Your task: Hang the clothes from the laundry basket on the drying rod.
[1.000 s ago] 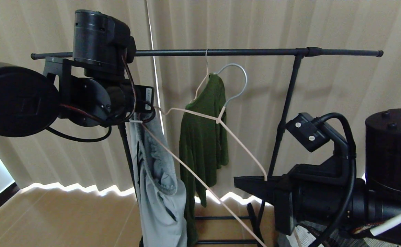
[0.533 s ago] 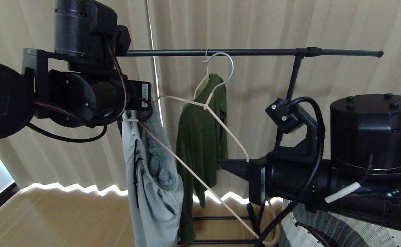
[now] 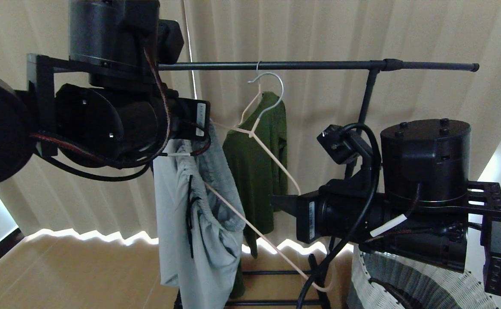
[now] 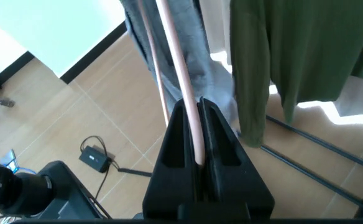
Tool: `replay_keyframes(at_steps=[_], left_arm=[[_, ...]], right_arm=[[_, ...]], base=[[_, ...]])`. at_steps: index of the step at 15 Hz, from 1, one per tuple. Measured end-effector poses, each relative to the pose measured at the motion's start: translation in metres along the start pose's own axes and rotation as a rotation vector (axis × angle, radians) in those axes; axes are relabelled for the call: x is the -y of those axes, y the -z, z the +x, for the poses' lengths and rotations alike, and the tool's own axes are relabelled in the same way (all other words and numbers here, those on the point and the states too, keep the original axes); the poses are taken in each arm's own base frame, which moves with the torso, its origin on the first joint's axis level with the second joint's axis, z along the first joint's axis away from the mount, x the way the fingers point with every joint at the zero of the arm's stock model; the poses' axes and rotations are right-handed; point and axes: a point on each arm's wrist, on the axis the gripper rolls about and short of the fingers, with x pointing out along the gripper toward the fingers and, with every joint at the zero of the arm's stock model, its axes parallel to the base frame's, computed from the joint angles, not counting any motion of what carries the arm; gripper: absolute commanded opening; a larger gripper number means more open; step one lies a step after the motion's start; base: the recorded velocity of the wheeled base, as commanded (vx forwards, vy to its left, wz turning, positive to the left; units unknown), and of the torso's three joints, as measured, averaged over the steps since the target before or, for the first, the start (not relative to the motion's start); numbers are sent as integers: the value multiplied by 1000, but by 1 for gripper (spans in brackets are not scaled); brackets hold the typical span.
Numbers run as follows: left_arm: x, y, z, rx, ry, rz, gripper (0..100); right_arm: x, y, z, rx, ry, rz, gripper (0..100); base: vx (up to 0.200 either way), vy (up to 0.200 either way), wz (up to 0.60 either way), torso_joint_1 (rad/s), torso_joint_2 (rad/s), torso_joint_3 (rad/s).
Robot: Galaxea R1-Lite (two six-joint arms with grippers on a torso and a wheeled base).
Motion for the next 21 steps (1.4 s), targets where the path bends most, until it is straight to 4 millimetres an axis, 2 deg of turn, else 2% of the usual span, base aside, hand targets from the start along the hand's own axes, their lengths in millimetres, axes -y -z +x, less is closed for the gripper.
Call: replay_keyframes(at_steps=[4,9,14,21], left_arm=[[7,-2,-16,10,199,28,0],[-6,3,-47,41,522,100,0],[-14,12,-57,50,544,148,0],[-12,25,-53,64,544,190,0]], right_arm=[[1,2,3,-13,7,-2,0],[4,-2,-3,1,15,-2,0],[5,-14,-13,49,16,-14,0],[6,-26,-25,100,10,-52,0]], base=[[0,0,0,0,0,0],[0,0,0,0,0,0],[0,0,0,0,0,0],[0,0,0,0,0,0]])
